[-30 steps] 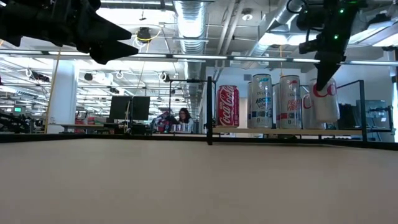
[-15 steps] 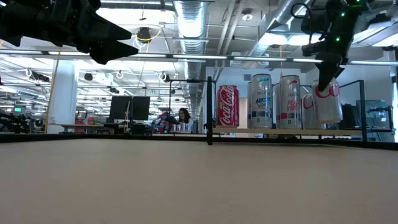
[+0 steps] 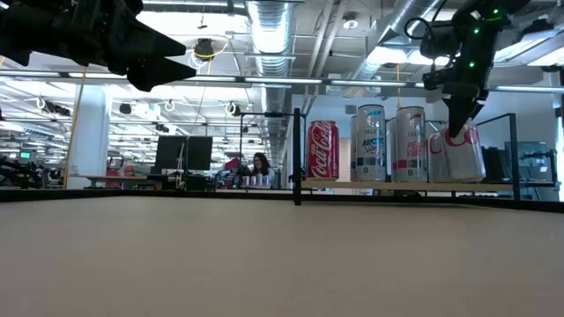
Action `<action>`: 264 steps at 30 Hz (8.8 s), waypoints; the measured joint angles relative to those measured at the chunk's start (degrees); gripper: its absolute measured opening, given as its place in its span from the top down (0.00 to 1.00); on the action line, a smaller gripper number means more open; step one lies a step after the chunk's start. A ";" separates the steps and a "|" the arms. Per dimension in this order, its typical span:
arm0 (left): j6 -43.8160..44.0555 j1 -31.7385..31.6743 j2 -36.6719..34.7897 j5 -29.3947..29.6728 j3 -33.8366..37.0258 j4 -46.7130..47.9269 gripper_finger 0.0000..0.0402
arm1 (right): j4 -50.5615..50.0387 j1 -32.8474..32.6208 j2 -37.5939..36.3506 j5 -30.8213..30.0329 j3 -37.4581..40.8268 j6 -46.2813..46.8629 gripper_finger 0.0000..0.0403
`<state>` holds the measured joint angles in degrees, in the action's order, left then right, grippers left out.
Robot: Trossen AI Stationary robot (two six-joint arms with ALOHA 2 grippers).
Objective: Place canned beverage on shelf
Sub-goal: Put the white soda can on the shelf, then return to Home Position
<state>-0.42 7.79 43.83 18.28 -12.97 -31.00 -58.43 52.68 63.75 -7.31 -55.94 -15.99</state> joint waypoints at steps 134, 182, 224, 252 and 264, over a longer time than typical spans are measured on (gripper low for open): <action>1.72 -0.02 0.00 -1.44 -0.30 -0.85 0.14 | -10.77 -25.17 -3.34 -7.19 -7.55 16.64 0.95; 9.12 -9.09 -26.62 -9.52 10.30 11.30 1.00 | 93.93 -49.38 12.61 7.27 28.64 22.56 0.95; 8.49 -9.44 -43.58 -10.36 12.50 28.06 1.00 | 85.51 -44.21 -28.61 -3.32 55.49 26.21 0.93; 9.72 -9.44 -43.58 -10.38 12.57 28.04 1.00 | 81.13 -44.19 -28.09 -3.28 55.58 26.08 0.90; 9.72 -9.44 -43.58 -10.38 12.59 28.04 1.00 | 81.13 -44.19 -28.09 -3.26 55.63 26.08 0.90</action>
<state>9.30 -1.65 0.25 7.90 -0.38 -2.96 22.70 8.49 35.66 -10.57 -0.32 10.09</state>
